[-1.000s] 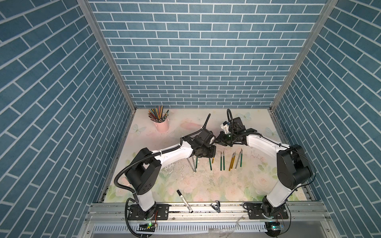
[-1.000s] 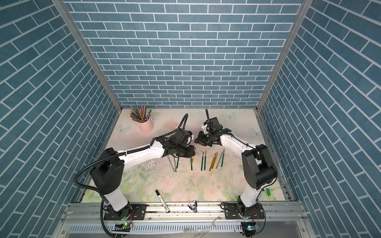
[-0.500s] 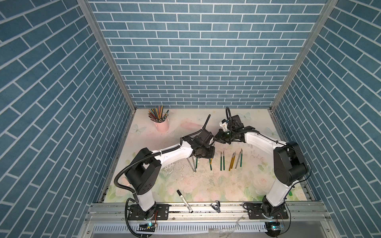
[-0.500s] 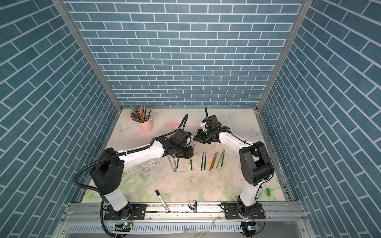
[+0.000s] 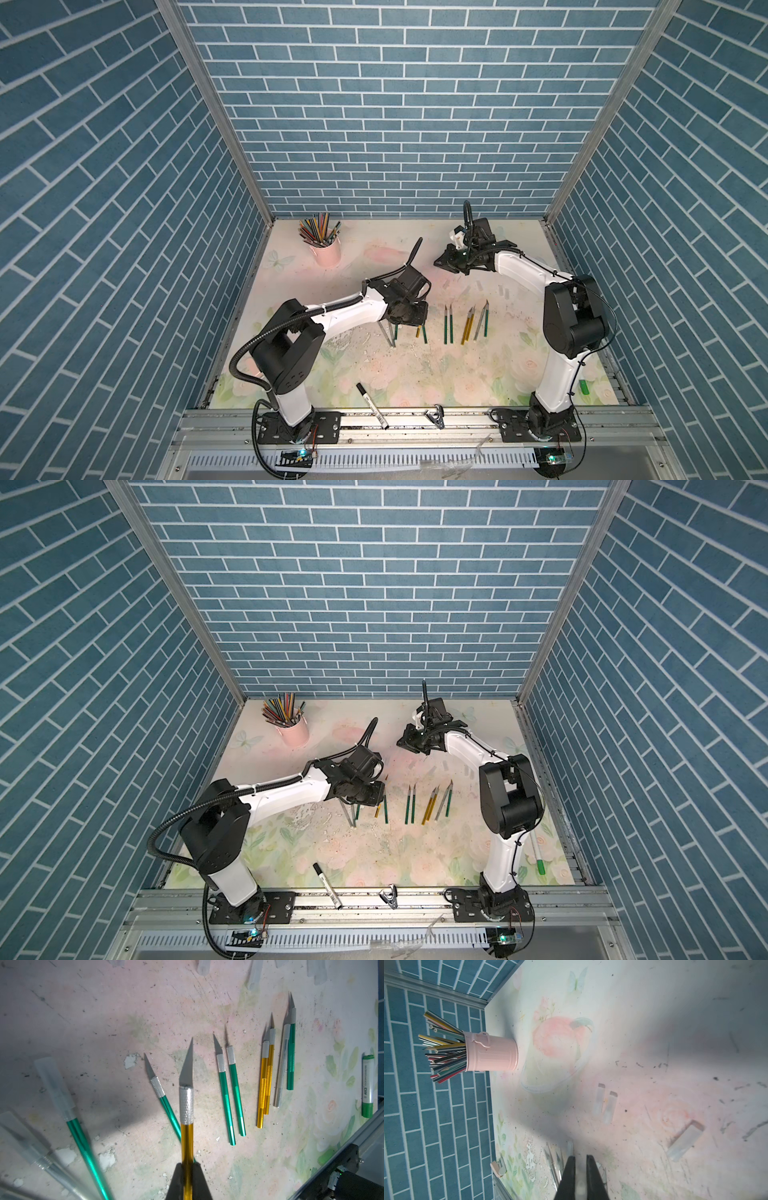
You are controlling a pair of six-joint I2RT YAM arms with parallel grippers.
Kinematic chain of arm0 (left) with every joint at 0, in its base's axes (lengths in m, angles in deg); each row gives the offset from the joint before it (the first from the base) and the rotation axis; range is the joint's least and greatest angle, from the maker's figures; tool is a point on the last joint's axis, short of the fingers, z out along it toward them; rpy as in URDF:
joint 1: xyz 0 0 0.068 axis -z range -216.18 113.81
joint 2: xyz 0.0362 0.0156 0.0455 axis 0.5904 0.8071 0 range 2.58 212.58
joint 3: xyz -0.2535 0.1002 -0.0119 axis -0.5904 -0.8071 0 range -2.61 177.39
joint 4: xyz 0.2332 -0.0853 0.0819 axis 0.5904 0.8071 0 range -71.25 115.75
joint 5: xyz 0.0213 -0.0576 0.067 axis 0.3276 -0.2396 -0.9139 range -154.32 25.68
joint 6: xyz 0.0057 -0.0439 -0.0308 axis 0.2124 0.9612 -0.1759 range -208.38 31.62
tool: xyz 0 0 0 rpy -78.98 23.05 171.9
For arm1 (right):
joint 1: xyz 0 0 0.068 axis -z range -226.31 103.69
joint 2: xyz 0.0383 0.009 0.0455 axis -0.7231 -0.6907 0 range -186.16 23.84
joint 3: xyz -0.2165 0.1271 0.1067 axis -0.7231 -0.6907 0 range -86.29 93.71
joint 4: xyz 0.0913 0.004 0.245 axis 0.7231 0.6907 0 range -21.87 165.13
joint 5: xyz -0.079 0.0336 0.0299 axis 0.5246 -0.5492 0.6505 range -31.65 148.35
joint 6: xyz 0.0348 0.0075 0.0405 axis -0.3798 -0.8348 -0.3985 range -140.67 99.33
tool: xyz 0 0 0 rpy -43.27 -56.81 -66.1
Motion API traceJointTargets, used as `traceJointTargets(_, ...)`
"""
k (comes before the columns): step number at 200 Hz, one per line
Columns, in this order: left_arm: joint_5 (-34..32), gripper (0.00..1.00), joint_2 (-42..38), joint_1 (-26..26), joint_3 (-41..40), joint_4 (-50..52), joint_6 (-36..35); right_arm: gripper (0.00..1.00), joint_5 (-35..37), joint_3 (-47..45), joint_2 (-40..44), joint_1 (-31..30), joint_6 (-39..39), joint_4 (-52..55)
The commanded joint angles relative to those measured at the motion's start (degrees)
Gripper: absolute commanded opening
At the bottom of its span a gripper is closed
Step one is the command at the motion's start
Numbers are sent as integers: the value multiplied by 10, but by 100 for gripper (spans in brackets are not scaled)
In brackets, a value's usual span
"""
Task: Remove protective caps from carving knives
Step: Remove the protective sleeve from the carving knife, then place the carving knife at the center of the board, then place the protective sleeve at the center of the board.
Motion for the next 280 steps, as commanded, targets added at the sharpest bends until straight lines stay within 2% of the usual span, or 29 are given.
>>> traceJointTargets(1,-25,1,-22,-1,-13,13,6,0,24,24,-28,6,38,40)
traceJointTargets(66,-43,1,-38,-17,-42,11,32,4,36,57,-90,6,50,52)
traceJointTargets(149,-40,1,-32,-19,-42,8,34,13,46,70,-127,4,55,61)
traceJointTargets(206,-41,2,-23,-19,-39,8,36,29,51,72,-123,2,58,68)
traceJointTargets(280,-69,6,4,-17,-17,37,55,34,52,61,-75,2,70,85)
